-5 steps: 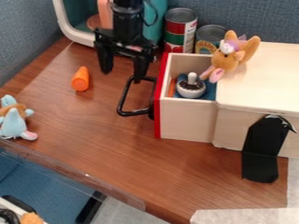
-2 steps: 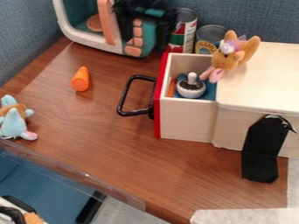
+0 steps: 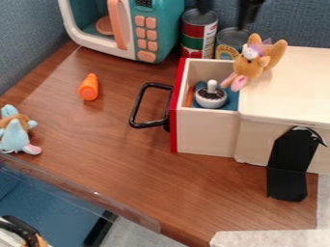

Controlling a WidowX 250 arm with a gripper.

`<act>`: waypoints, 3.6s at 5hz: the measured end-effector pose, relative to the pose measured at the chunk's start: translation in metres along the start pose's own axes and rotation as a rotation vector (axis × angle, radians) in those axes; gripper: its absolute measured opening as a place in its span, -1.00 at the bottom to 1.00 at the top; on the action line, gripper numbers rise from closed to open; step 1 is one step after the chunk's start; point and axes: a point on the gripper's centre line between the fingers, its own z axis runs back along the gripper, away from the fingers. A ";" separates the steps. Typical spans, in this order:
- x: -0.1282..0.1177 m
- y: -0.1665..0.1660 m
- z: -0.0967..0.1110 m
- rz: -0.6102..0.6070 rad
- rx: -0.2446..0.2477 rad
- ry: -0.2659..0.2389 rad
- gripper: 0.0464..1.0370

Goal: Moved the rabbit from the top of the drawer and place it on the table

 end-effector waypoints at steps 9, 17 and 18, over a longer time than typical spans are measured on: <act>-0.009 -0.020 -0.026 -0.152 -0.074 0.049 -0.95; -0.169 0.106 -0.133 0.123 -0.030 0.126 -0.67; -0.173 0.101 -0.128 0.119 -0.054 0.143 -0.14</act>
